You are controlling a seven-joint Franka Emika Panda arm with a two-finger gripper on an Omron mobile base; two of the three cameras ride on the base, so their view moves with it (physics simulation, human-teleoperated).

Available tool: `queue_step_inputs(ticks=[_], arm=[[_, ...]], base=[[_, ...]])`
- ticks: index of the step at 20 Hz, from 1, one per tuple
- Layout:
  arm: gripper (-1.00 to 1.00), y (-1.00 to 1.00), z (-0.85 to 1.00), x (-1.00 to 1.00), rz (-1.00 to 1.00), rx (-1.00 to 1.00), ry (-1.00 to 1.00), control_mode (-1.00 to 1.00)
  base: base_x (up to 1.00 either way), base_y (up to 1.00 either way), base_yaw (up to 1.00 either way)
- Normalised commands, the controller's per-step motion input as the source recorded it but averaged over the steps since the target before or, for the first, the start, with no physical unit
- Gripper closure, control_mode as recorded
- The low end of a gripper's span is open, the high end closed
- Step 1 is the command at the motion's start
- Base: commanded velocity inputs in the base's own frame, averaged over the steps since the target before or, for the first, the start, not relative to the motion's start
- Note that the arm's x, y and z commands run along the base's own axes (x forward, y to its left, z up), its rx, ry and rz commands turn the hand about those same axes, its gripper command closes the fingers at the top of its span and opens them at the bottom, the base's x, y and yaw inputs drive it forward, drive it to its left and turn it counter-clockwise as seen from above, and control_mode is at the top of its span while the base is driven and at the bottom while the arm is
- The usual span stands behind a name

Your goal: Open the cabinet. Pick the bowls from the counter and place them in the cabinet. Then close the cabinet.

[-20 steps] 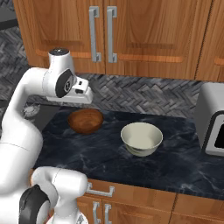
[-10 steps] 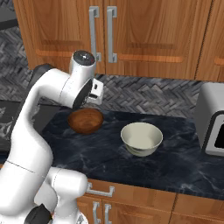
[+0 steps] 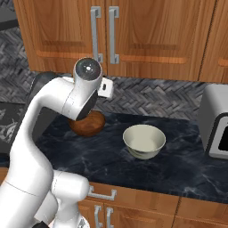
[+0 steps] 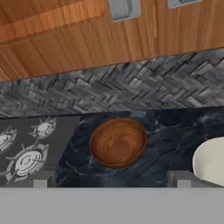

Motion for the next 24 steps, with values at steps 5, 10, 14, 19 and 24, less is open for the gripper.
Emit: queue_step_inputs(ticks=[5, 10, 14, 19, 24], arm=[[-1.00, -0.30, 0.58, 0.00, -0.08, 0.02, -0.04, -1.00], [-1.00, -0.31, 0.51, 0.00, -0.07, 0.00, -0.02, -1.00], [-1.00, -0.36, 0.49, 0.02, -0.08, 0.01, 0.00, -1.00], [-1.00, -0.29, 0.41, 0.17, -0.05, 0.01, -0.01, -1.00], [-1.00, -0.20, 0.34, 0.29, -0.02, 0.02, -0.03, -1.00]], base=[[0.00, 0.00, 0.00], [0.00, 0.00, 0.00], [0.00, 0.00, 0.00], [0.00, 0.00, 0.00], [0.00, 0.00, 0.00]])
